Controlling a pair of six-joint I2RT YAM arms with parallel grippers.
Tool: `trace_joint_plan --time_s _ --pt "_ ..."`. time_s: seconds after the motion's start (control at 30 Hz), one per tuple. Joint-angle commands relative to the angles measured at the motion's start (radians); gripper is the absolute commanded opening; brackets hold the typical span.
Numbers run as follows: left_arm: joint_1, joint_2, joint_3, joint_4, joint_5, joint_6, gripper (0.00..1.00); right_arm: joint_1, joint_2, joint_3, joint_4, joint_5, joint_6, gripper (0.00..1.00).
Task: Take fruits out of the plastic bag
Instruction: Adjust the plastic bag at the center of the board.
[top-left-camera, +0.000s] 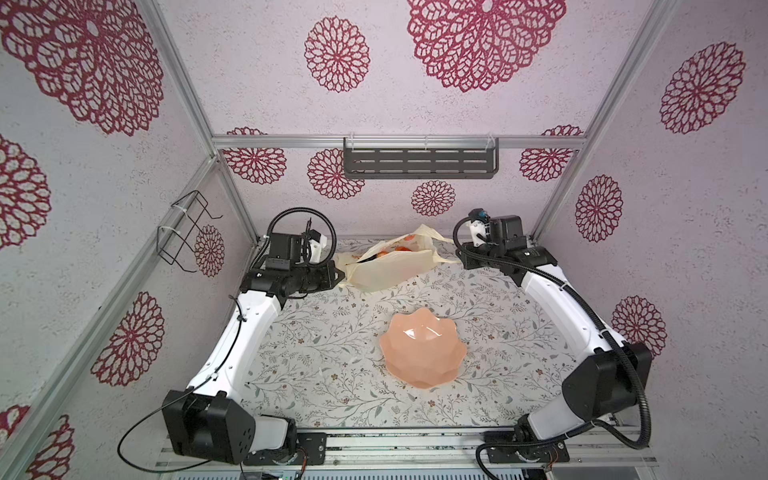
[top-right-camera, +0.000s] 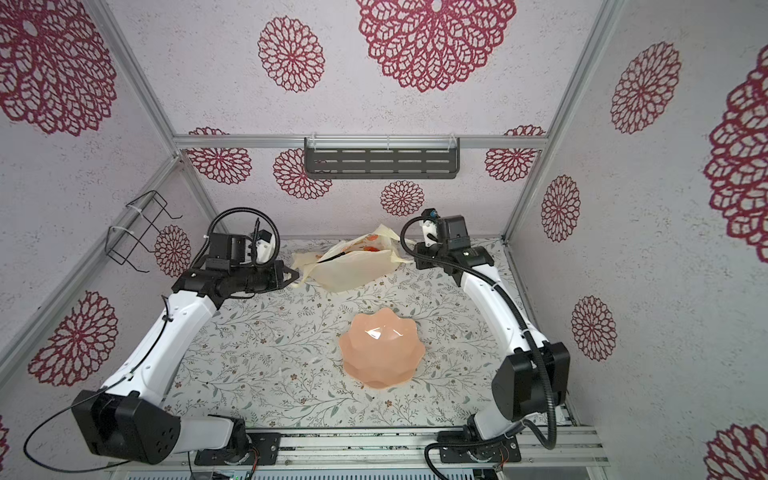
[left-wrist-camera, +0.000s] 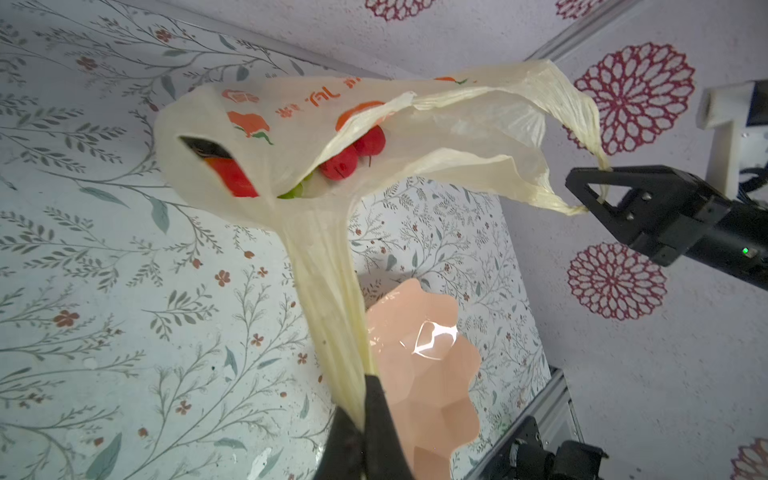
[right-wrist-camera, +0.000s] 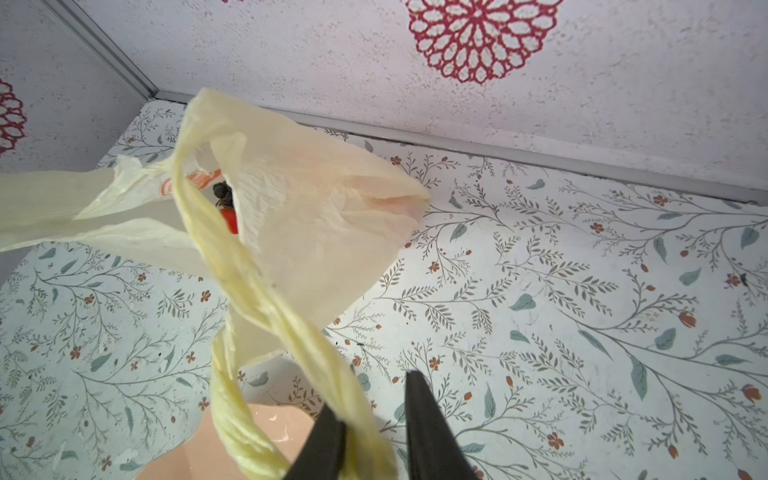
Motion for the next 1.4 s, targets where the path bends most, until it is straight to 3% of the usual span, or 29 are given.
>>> trace_joint_plan --time_s 0.0,0.2,0.33,0.4,0.53,0.63,0.77,1.0,1.37 --pt "-0.019 -0.061 -0.032 0.093 0.034 0.05 0.01 0.007 -0.127 0.007 0.125 0.024 -0.005 0.48" --pt "-0.063 -0.096 -0.037 0.094 0.082 0.161 0.02 0.099 -0.21 0.072 0.104 0.149 -0.112 0.59" --pt "-0.068 -0.079 -0.034 0.05 0.06 0.222 0.02 0.163 -0.205 0.116 0.076 0.076 -0.153 0.59" --pt "-0.069 -0.068 -0.04 0.026 0.054 0.24 0.01 0.197 -0.196 0.115 0.071 0.004 -0.192 0.55" --pt "-0.08 -0.065 -0.065 -0.021 0.108 0.288 0.0 0.263 -0.144 0.095 0.051 -0.111 -0.258 0.34" --pt "-0.098 -0.095 -0.117 -0.03 0.141 0.323 0.0 0.311 -0.066 0.118 0.0 -0.122 -0.302 0.21" --pt "-0.117 -0.163 -0.226 0.014 0.132 0.363 0.0 0.379 0.048 0.172 -0.055 -0.111 -0.353 0.21" --pt "-0.119 -0.283 -0.393 0.154 0.12 0.363 0.0 0.404 0.208 0.206 -0.025 -0.127 -0.284 0.21" --pt "-0.119 -0.351 -0.476 0.245 0.094 0.38 0.0 0.409 0.318 0.189 -0.058 -0.11 -0.293 0.22"
